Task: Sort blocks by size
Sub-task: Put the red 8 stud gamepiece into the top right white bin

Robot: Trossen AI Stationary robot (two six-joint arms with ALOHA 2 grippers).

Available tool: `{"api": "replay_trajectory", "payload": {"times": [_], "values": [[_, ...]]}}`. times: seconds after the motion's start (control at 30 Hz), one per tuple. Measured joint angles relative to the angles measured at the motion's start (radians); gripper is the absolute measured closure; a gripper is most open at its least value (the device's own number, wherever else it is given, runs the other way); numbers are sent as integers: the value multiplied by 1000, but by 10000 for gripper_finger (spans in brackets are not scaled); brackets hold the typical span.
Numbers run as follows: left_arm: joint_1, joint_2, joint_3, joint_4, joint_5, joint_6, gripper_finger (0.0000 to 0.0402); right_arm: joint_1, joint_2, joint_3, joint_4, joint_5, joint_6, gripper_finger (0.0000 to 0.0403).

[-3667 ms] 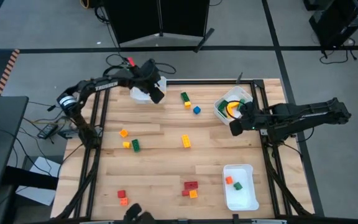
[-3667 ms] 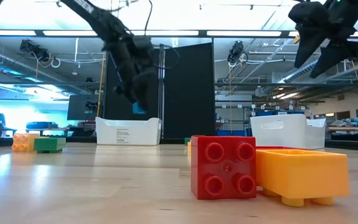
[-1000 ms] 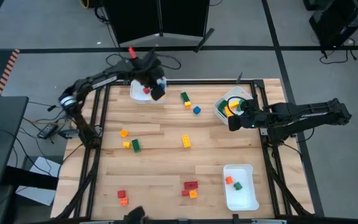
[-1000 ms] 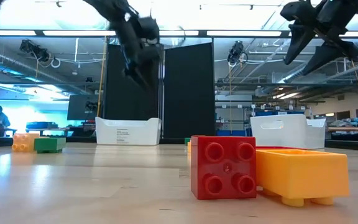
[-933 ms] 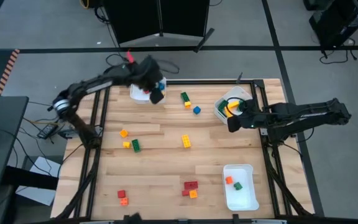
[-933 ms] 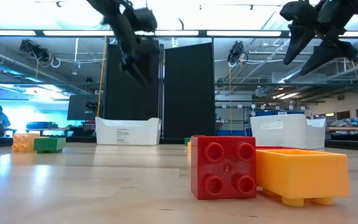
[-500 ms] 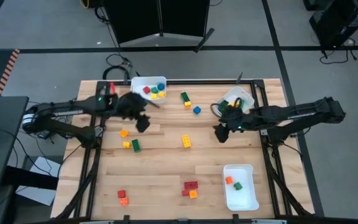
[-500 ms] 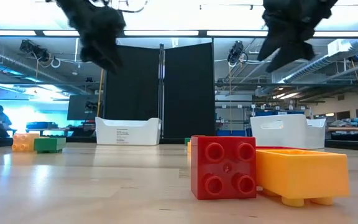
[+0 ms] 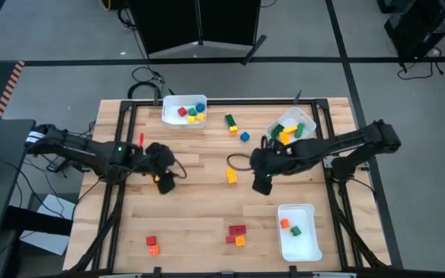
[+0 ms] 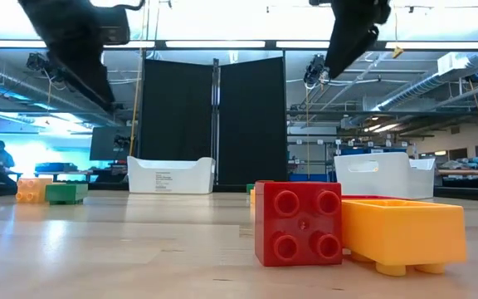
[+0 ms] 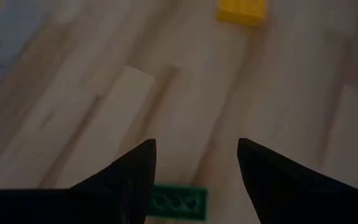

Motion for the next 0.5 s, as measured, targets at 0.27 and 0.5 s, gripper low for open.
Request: {"api": "replay_trajectory", "payload": {"times": [0.27,0.5], "values": [[-139,0,-30,3,-16,-26,167,96,219,260,-253,1,46,159],[-230,0,-73,5,-19,-52,167,162,416,429,-329,-21,210,158]]}}
